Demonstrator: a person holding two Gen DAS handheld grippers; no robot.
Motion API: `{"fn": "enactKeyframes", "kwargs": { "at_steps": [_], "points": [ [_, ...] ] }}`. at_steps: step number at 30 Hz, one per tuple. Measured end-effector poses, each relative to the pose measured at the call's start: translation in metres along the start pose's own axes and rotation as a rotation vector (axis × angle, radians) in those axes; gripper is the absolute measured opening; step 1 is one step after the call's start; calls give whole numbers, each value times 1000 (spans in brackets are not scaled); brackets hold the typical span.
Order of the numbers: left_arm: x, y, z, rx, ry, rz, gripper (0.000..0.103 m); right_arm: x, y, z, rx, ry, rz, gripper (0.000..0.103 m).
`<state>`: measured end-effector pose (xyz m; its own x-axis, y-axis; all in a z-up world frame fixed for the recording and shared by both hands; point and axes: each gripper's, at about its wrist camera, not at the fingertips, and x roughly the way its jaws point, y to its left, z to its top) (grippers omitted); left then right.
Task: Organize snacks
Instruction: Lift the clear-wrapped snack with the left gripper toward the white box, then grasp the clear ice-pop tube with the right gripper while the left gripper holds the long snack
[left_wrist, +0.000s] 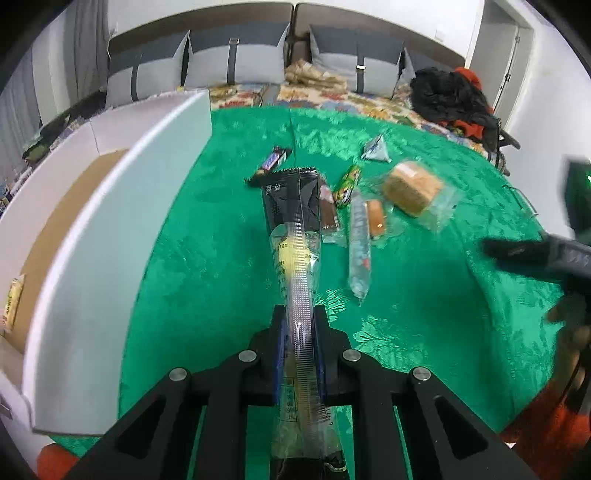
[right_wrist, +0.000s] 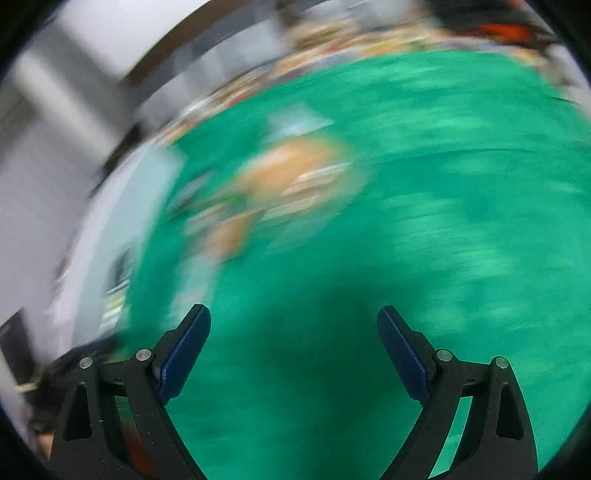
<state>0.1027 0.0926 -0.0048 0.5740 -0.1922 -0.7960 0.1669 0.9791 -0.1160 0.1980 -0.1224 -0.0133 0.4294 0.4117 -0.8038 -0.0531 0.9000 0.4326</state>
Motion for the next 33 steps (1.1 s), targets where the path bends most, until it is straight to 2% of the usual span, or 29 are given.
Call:
{"fn": "enactKeyframes", "kwargs": {
  "at_steps": [2,5,6,8,9,10,11,16,23,26,27,28,32,33],
  "points": [
    [-10,4,2,-17,-10,-11,13,35,52,3,-76,76,5,92],
    [-30,17,2,-51,-36,-21,13,83,88,13,-75,134,-80,92],
    [-35,19,3,-60,-42,-23,13,101,97,16,-68,157,-132,88],
    [-46,27,1,-69,-55,-21,13,120,105,20,-73,187,-197,64],
    [-51,30,0,-73,-62,-18,13,126,105,20,-71,197,-233,41],
    [-54,33,-1,-78,-68,-17,13,125,106,19,-74,177,-269,28],
    [-56,35,-2,-86,-71,-17,13,125,106,18,-72,174,-284,28],
    [-54,41,-10,-113,-65,-23,13,114,97,6,-100,200,-246,21],
    [-40,29,-9,-97,-38,-41,13,80,90,-28,-274,272,-269,21],
    [-34,27,-7,-105,-26,-51,13,78,87,-31,-267,269,-263,34],
    [-33,26,-7,-111,-23,-56,13,79,87,-29,-262,262,-263,48],
    [-33,26,-5,-113,-23,-59,13,81,87,-27,-260,253,-266,56],
    [-38,25,-7,-106,-27,-50,13,96,95,-19,-257,252,-259,55],
    [-39,27,-8,-108,-29,-46,13,97,90,-16,-259,246,-263,52]
  ]
}}
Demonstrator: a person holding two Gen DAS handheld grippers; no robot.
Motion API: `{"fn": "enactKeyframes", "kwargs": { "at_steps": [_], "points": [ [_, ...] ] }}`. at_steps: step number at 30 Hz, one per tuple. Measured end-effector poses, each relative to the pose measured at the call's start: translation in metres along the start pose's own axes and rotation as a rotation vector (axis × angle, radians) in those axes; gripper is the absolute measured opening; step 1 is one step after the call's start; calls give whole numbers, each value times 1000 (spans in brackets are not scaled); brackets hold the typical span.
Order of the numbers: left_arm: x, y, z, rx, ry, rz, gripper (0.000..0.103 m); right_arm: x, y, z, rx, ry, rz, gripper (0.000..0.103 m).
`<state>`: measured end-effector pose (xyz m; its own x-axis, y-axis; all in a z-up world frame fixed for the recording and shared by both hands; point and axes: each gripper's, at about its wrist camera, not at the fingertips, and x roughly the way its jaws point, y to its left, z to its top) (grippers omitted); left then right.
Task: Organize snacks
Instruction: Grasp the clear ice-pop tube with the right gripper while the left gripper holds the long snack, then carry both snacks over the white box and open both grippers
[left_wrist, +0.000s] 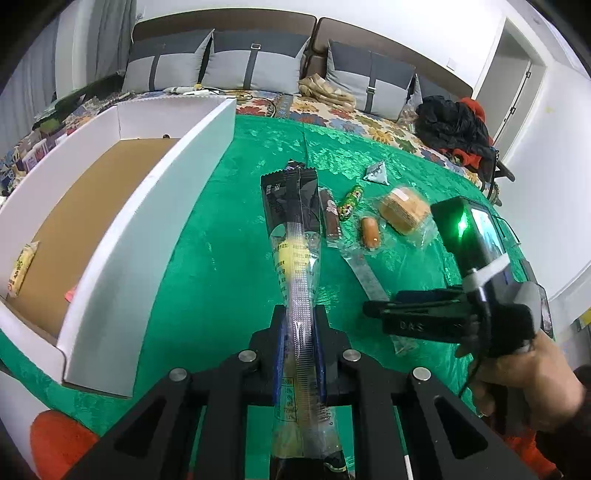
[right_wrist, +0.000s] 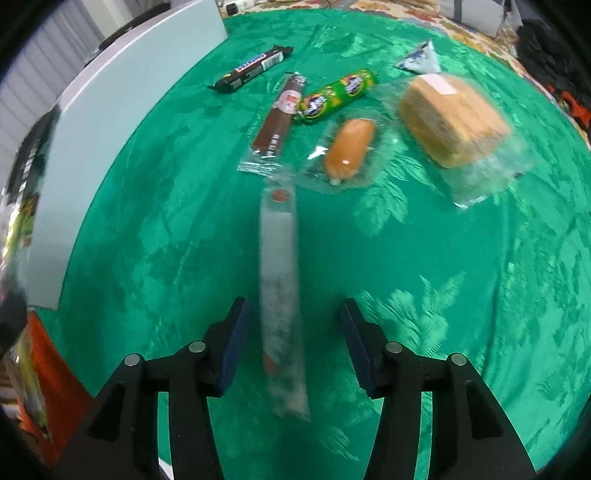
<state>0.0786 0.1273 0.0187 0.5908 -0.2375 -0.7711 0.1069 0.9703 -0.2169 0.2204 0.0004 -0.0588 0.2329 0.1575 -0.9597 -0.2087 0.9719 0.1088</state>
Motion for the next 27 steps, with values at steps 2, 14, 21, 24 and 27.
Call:
{"fn": "enactKeyframes", "kwargs": {
  "at_steps": [2,14,21,24,27],
  "points": [
    [-3,6,0,-14,-4,4,13,0,1,4,4,-17,-2,19],
    [-24,40,3,-149,-42,-44,13,-40,-84,-22,402,-109,512,19],
    [-69,85,41,-250,-138,-122,13,-93,-24,19,304,-183,623,19],
    [-84,115,65,-242,-181,-48,13,-117,25,52,244,-206,708,19],
    [-92,154,88,-229,-206,67,13,-123,86,92,166,-211,755,19]
  ]
}}
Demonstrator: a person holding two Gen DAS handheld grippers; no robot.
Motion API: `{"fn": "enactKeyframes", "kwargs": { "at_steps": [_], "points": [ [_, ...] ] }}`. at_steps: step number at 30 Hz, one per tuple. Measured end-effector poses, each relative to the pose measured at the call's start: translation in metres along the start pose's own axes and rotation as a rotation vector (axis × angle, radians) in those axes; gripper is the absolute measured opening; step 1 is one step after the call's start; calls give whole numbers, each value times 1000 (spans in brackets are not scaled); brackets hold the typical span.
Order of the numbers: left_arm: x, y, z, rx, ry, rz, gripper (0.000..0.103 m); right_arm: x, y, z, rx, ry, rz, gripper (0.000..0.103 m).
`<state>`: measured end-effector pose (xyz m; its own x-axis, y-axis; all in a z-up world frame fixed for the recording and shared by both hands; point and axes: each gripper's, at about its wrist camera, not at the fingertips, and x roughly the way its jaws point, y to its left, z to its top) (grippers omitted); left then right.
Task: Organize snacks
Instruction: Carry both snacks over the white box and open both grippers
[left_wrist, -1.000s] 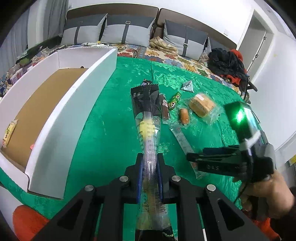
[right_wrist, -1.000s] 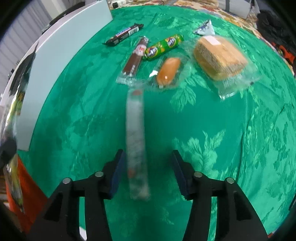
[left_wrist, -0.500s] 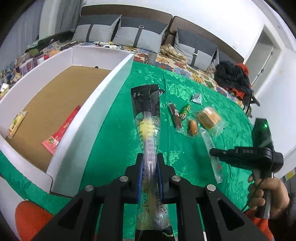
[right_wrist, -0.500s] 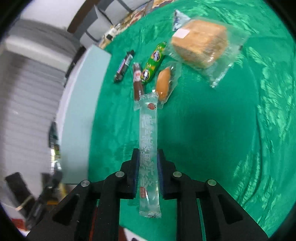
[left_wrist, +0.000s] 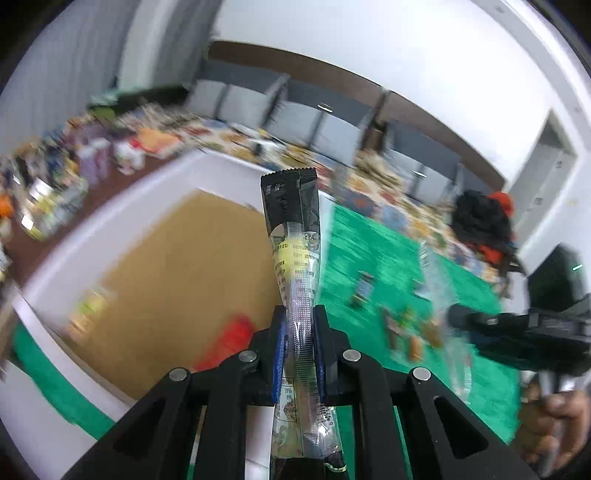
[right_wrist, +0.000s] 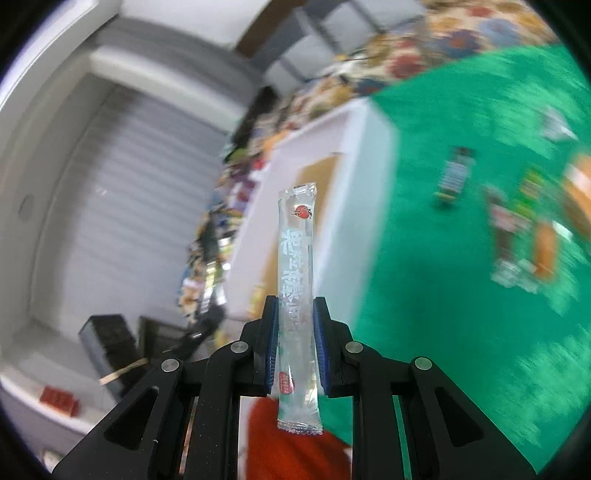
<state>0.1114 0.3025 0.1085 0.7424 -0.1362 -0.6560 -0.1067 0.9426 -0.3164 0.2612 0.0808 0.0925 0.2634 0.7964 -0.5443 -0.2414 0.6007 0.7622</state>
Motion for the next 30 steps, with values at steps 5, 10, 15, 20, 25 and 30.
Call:
{"fn": "enactKeyframes", "kwargs": {
  "at_steps": [5,10,15,20,25,30],
  "points": [
    [31,53,24,22,24,214,38,73,40,23,-43,27,9,29],
    [48,87,-3,-27,43,361,91,69,17,14,-82,10,-135,60],
    [38,40,-37,14,18,273,91,-1,-44,-24,-252,-108,-421,65],
    [29,-53,-70,140,21,56,100,-85,-124,-90,-344,-276,-758,73],
    [75,-138,-125,278,146,-46,103,-163,-221,-128,-214,-309,-1036,73],
    [145,-165,-162,299,250,19,103,-205,-285,-118,-32,-285,-1083,73]
  ]
}}
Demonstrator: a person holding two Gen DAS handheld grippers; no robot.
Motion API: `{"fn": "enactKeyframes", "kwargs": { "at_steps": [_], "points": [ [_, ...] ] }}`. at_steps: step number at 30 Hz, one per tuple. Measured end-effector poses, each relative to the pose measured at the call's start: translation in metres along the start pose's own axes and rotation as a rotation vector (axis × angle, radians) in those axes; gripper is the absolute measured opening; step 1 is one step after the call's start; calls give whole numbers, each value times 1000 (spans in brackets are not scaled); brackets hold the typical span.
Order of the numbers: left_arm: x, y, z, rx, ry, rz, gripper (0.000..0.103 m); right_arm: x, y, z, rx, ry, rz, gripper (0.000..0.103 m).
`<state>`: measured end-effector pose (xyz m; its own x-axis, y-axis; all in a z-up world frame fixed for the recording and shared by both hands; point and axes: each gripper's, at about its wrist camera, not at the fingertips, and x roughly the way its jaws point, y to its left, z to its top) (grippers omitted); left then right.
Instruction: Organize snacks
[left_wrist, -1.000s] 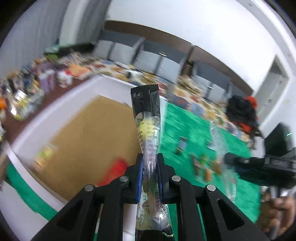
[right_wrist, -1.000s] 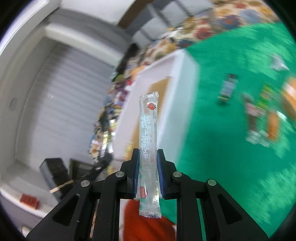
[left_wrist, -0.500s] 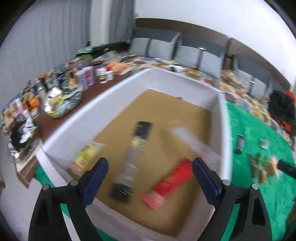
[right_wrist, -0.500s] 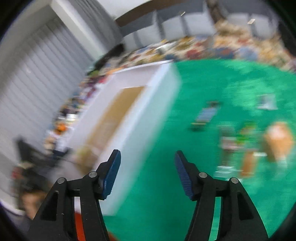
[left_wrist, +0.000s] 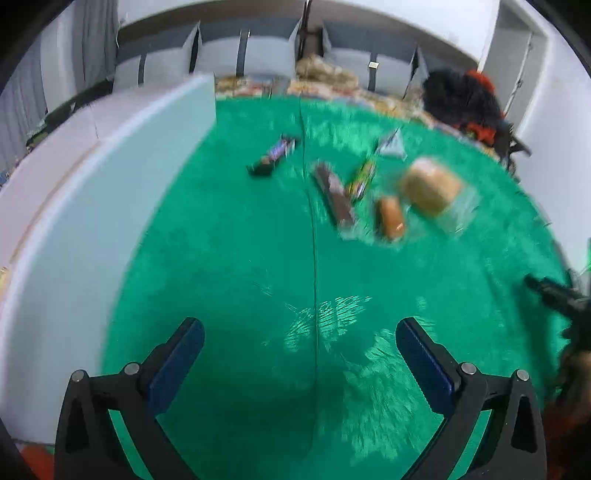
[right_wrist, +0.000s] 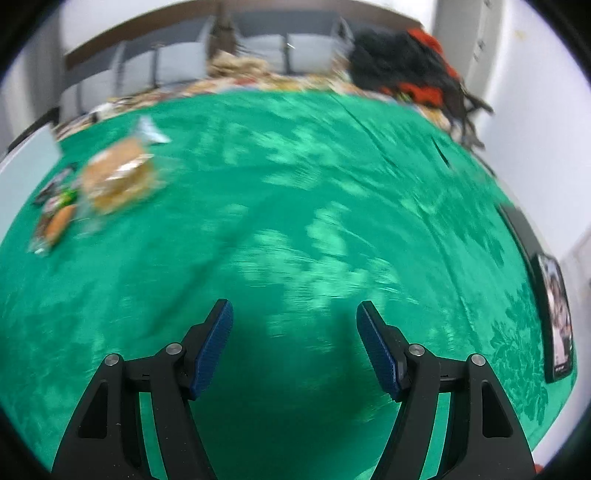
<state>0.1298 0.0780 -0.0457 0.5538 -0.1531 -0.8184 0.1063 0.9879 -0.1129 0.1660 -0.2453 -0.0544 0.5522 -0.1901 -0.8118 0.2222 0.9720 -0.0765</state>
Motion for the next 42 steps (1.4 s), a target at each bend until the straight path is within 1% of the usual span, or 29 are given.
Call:
{"fn": "enactKeyframes", "kwargs": {
  "at_steps": [2,5,8,9,10,12,19,42],
  "points": [
    [20,-4,4,-11,13,33,103,8,-14,6,18,15,2,73],
    [39,-1,11,-27,25,47,103,23,-23,19,29,10,18,73],
    [55,-1,22,-20,28,84,103,32,-18,25,26,-10,20,78],
    [59,-2,24,-15,31,98,102,33,-17,26,28,-18,24,81],
    [62,-2,25,-3,20,121,103,36,-18,28,37,-17,25,83],
    [64,-3,25,5,-16,124,103,34,-20,24,46,-14,27,85],
    [64,2,26,1,-18,120,103,32,-19,23,50,-11,19,89],
    [66,2,27,-2,-19,117,103,33,-20,23,48,-11,18,89]
  ]
}}
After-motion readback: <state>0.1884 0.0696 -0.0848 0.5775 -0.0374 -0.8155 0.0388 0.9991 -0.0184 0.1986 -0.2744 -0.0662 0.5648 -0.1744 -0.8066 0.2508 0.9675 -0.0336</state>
